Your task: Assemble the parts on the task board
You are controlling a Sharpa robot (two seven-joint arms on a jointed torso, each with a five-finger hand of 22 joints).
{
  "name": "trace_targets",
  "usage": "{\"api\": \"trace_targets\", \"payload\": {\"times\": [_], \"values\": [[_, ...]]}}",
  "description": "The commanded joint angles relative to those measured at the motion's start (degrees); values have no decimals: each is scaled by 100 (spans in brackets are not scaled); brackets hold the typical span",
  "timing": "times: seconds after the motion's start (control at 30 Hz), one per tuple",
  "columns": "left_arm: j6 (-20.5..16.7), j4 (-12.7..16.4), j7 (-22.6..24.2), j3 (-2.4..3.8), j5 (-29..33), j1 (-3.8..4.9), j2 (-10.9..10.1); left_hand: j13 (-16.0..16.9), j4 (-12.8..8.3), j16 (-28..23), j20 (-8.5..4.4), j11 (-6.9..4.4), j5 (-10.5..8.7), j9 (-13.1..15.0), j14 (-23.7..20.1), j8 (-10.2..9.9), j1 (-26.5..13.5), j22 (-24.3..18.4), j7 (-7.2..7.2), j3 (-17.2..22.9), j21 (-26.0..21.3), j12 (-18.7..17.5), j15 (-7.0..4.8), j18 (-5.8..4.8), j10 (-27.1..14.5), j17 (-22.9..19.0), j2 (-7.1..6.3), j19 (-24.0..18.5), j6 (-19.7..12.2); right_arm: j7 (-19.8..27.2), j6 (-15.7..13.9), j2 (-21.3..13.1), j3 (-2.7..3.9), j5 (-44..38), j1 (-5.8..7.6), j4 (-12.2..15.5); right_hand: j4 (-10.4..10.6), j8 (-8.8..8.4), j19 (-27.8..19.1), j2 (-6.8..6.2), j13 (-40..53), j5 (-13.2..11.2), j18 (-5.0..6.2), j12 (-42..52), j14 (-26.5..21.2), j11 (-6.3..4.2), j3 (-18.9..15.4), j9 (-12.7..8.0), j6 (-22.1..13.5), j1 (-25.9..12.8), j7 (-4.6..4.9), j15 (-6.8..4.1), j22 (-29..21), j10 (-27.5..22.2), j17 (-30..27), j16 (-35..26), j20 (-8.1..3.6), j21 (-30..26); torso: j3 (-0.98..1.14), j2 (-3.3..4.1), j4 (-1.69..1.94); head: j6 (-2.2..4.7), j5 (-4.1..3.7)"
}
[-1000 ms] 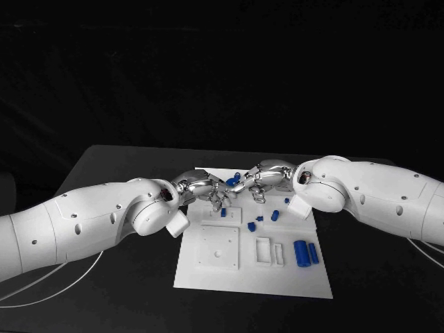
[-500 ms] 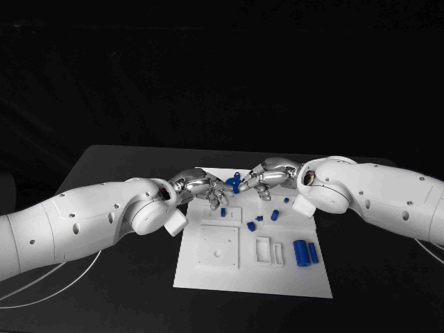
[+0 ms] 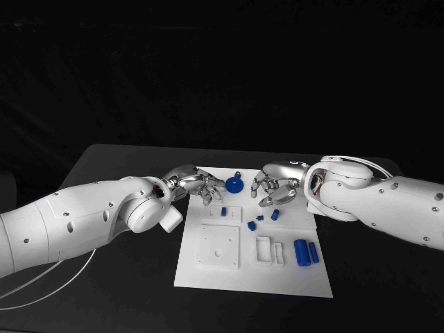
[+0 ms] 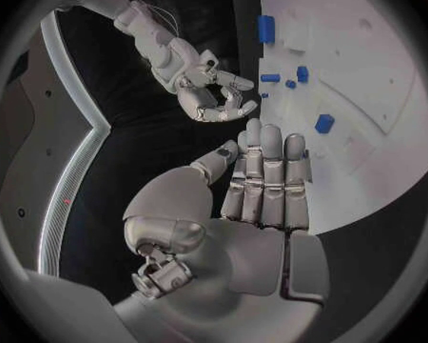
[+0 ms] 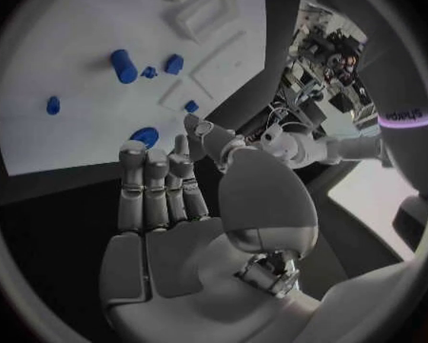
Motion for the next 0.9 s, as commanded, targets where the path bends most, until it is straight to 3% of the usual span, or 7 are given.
{"api": "trace_targets", "payload": {"times": [0.03,0.13,0.37,0.47,0.57,0.9], "values": [[-109,18,111,3,44,3,1,9,-13,-2,-322,16,2,-6,57,-15,4,113,18,25,26,-26,-3,15,-31,7,-66,41,-29,59,-241,1,-30,-1479,2,141,3,27,45,-28,-14,-125,354,15,42,-8,107,-10,72,122,-1,-18,-17,42,-14,30,3,14,2,1,4,-11,0],[-111,20,119,3,45,3,0,4,-24,-3,-318,33,1,-17,66,-34,22,110,41,49,30,-56,5,20,-74,7,-143,55,-75,9,-310,2,-91,-1710,2,239,3,12,47,-88,-32,-210,354,7,50,-10,232,-34,96,165,-3,-23,-32,57,-30,20,9,16,0,2,2,-10,-1],[-115,26,136,3,57,2,2,7,-9,-4,-312,41,1,-19,74,-34,22,108,49,63,33,-70,11,24,-88,8,-197,66,-88,-84,-638,81,-340,-2449,2,330,9,5,75,-280,-52,-265,354,8,75,-52,396,-63,153,179,-48,-46,-55,88,-48,21,13,35,0,3,4,-19,-4],[-128,26,147,3,69,2,3,7,-1,-4,-310,44,1,-19,77,-33,19,107,54,65,33,-74,13,25,-93,9,-214,69,-89,-127,-711,132,-451,-2666,1,323,21,0,86,-373,-65,-401,354,2,82,-83,542,-79,175,190,-81,-65,-75,102,-58,20,15,38,2,3,6,-22,-9],[-164,22,162,3,91,2,6,9,15,-5,-307,50,1,-21,82,-33,11,106,64,66,34,-81,16,28,-101,9,-250,75,-97,-168,-759,195,-498,-2784,-19,315,25,-18,102,-461,-72,-461,354,0,90,-106,643,-97,162,170,-100,-76,-89,113,-63,23,14,45,-1,4,12,-36,-14],[-177,22,167,4,131,1,19,17,75,-12,-296,69,0,-30,91,-43,-21,103,86,63,31,-104,29,42,-135,10,-376,87,-140,-231,-728,345,-511,-2928,-131,205,29,-117,130,-611,-87,-578,354,-9,103,-230,854,-170,-29,145,-243,-111,-124,135,-76,29,-1,68,-7,5,20,-80,-14]]}}
